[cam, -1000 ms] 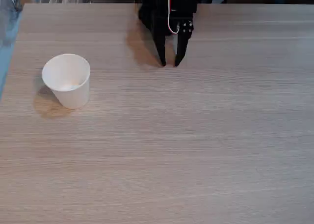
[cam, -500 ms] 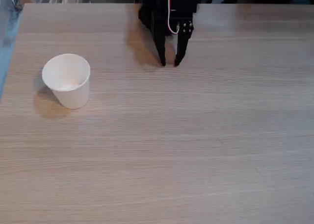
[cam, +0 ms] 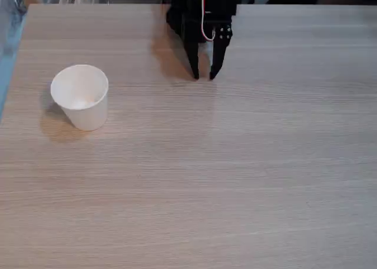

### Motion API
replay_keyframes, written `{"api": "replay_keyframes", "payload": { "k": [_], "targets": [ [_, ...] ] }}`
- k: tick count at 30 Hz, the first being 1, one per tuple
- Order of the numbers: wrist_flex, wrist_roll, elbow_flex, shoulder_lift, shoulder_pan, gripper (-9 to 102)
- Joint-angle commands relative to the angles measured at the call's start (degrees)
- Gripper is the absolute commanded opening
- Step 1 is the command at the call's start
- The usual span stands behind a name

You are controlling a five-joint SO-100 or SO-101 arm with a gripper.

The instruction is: Grasp a block and put it in the bin.

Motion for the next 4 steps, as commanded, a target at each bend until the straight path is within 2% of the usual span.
{"api": "replay_keyframes", "payload": {
  "k": [1, 4],
  "targets": [
    [0.3, -0.1, 0.5, 0.2, -0.4, 17],
    [0.3, -0.1, 0.5, 0.2, -0.4, 17]
  ]
}}
